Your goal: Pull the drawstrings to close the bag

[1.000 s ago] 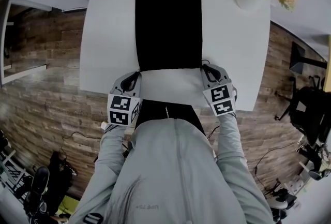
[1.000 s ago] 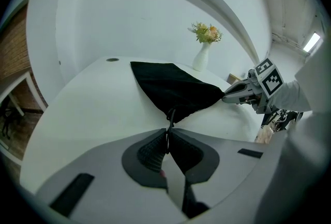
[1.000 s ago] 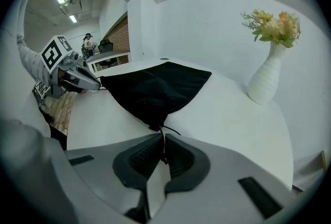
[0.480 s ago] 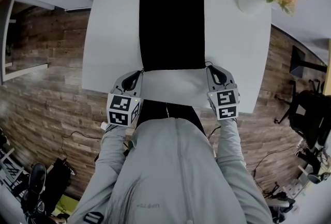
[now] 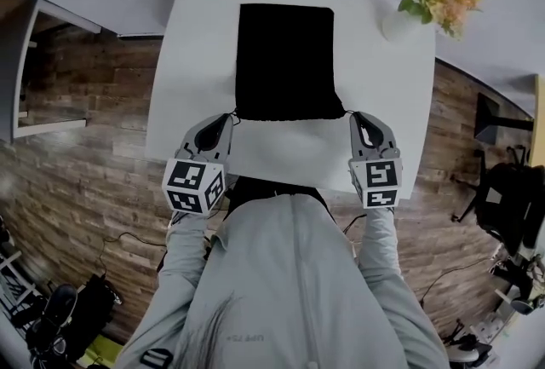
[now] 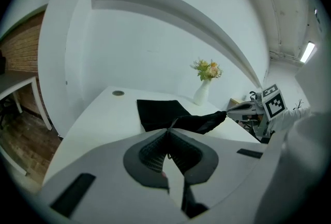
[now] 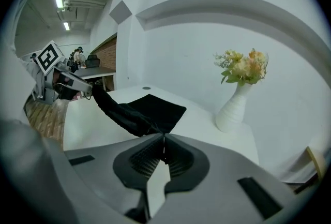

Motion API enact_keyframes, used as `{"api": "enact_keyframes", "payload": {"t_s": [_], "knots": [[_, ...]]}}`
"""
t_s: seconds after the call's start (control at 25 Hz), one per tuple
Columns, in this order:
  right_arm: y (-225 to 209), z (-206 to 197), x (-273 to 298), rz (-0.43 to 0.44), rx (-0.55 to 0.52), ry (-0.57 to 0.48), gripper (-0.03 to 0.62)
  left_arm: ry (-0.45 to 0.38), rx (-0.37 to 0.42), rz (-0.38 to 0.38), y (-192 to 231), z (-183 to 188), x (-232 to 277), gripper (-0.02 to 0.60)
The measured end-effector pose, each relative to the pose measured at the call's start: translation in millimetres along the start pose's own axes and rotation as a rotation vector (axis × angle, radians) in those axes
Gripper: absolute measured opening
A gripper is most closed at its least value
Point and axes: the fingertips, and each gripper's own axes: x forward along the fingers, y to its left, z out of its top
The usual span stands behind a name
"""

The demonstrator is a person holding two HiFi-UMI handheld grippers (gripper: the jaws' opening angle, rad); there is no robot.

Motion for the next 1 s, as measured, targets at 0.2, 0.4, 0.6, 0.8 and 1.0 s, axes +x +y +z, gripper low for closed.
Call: {"api": "enact_keyframes", "payload": {"t_s": [0.2,0.4,0.6,0.8,1.0], "knots": [[-18,32,-17,-0.063,-0.035,-0.074,0.028,-0.068,0.034,0.036,1,38,-11,0.025],[-37,62,-36,-0.134,-0.068,-0.149,0.028,-0.125,0.083,0.079,0,70,-22,0.025],[-57,92,-54,-0.204,-0.099,-0.230,0.028,-0.202,0.107,0.107,-3,104,-32,0.025],[-69,110,-65,-0.236,-0.110,-0.282,0.028,-0.259,0.126,0.119,-7,128,-39,0.025],[-76,118,-72,-0.250,-0.126,-0.297,0.028,-0.280,0.128,0.135,-5,139,-42,0.025]]}}
